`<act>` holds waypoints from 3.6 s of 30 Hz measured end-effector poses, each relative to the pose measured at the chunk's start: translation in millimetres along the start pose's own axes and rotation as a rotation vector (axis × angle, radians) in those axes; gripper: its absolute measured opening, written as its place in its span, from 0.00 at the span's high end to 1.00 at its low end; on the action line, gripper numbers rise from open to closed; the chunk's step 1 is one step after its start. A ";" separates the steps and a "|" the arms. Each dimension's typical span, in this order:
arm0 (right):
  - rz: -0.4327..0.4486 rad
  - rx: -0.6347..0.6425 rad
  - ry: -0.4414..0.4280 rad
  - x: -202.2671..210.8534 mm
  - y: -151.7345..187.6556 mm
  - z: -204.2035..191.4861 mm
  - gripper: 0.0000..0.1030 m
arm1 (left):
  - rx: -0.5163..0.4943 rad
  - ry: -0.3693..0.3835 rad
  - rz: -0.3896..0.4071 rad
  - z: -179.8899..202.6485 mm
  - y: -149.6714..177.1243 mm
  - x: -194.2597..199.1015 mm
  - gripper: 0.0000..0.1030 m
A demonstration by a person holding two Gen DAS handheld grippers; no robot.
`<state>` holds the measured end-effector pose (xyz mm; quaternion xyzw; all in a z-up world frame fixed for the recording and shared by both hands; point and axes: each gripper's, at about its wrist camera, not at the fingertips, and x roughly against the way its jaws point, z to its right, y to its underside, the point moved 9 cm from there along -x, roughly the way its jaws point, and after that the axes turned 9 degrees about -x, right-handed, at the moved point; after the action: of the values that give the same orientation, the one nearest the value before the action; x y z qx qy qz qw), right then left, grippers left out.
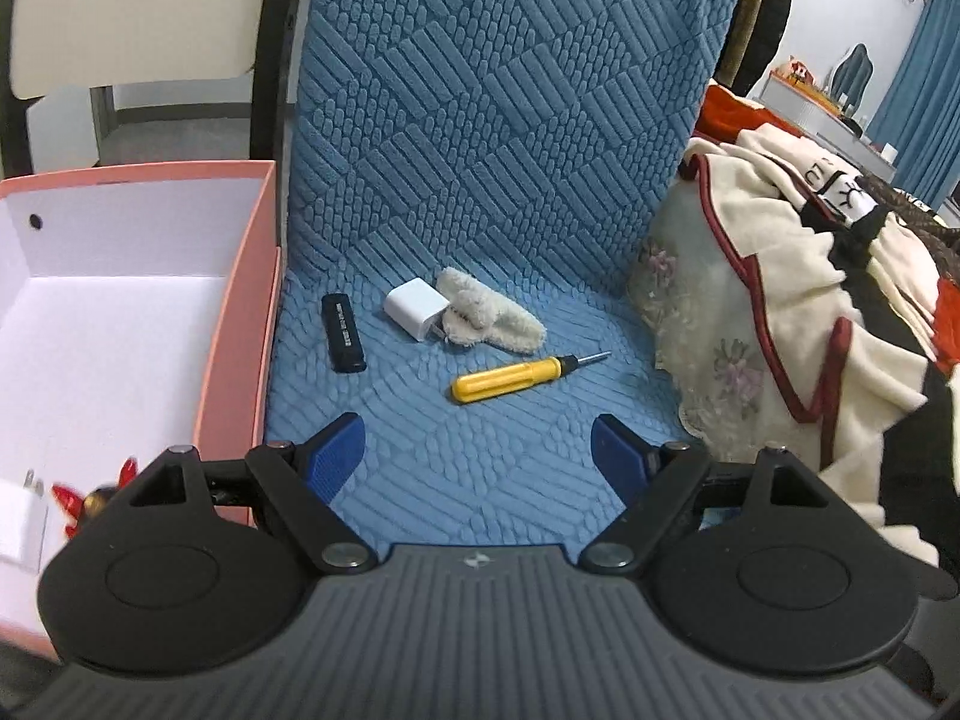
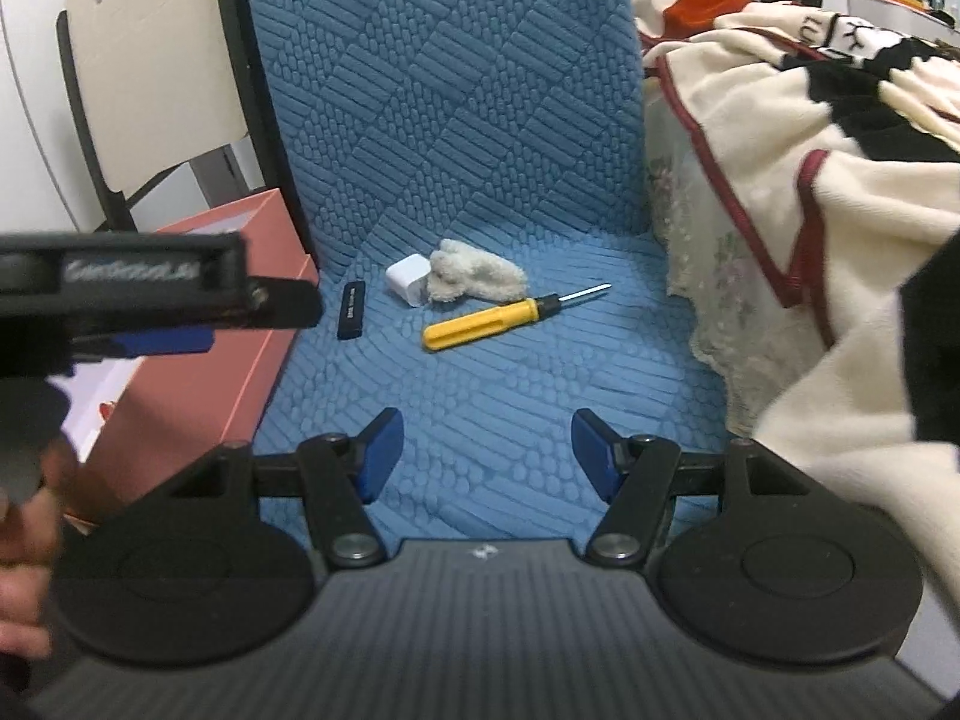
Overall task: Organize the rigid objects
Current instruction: 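Close the left gripper on the black USB stick while the right gripper grasps the white fluffy toy, then lift the black USB stick with the left gripper while the right gripper lifts the fluffy toy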
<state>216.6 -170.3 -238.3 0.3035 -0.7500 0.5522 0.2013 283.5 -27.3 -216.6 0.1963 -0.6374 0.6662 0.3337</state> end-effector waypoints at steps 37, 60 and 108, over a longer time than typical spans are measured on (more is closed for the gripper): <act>-0.155 0.101 -0.132 -184.2 -93.4 9.0 0.37 | -0.069 -0.185 -0.184 -51.6 -24.0 -151.0 0.52; -0.320 0.219 -0.226 -243.1 -78.7 -18.9 0.33 | -0.006 -0.304 -0.162 -84.0 10.9 -199.9 0.70; -0.200 0.035 0.041 -92.2 6.8 2.5 0.57 | 0.110 -0.158 -0.111 -51.9 82.9 -148.5 0.58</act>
<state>279.8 -149.7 -302.6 0.3692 -0.7020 0.5482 0.2654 338.4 -2.4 -383.9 0.3011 -0.6122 0.6632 0.3077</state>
